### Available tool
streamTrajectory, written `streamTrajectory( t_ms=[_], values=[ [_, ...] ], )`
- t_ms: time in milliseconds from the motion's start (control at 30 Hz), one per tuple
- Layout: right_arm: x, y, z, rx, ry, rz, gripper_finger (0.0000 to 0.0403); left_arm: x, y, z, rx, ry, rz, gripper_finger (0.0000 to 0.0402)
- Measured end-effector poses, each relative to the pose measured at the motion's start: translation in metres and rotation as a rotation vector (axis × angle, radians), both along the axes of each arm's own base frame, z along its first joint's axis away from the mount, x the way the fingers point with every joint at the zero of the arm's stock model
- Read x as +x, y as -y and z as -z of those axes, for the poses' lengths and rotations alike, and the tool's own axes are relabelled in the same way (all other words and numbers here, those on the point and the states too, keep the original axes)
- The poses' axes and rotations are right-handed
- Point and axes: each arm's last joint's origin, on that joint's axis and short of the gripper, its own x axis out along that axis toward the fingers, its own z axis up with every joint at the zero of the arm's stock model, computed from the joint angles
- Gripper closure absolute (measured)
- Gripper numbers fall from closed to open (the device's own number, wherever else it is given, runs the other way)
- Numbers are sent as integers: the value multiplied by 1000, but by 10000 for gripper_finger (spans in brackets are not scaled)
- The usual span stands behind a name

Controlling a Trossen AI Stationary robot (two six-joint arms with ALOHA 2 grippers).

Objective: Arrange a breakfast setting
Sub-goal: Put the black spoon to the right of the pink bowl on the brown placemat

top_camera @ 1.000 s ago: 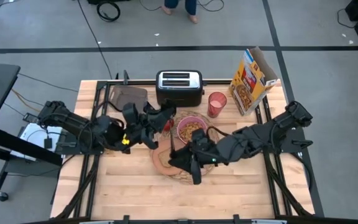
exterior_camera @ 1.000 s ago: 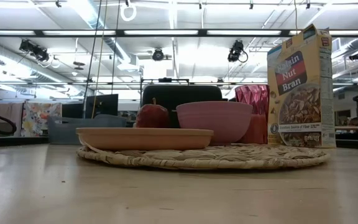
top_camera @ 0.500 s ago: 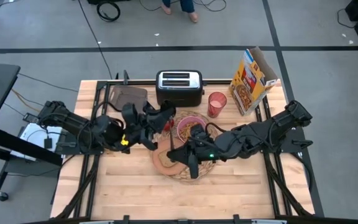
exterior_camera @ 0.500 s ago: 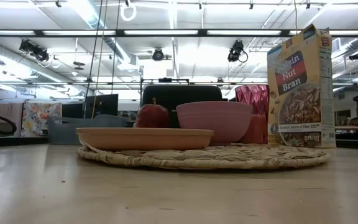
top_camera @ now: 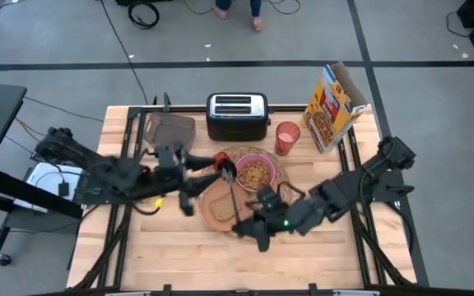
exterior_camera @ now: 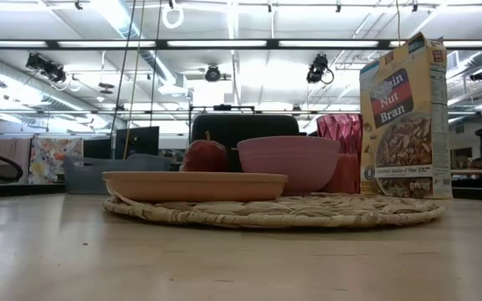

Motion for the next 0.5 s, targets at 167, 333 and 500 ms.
streamTrajectory(
  t_ms=[167,333,500],
  values=[
    [-14,-26,56,193,-176,35,394,-39,13,13,33,-249,130,163],
    [-43,-46,128,428,-405,139,394,-71,30,22,-7,-355,260,155],
    [-68,-47,183,603,-542,280,394,-82,46,23,-22,-357,340,164]
  ],
)
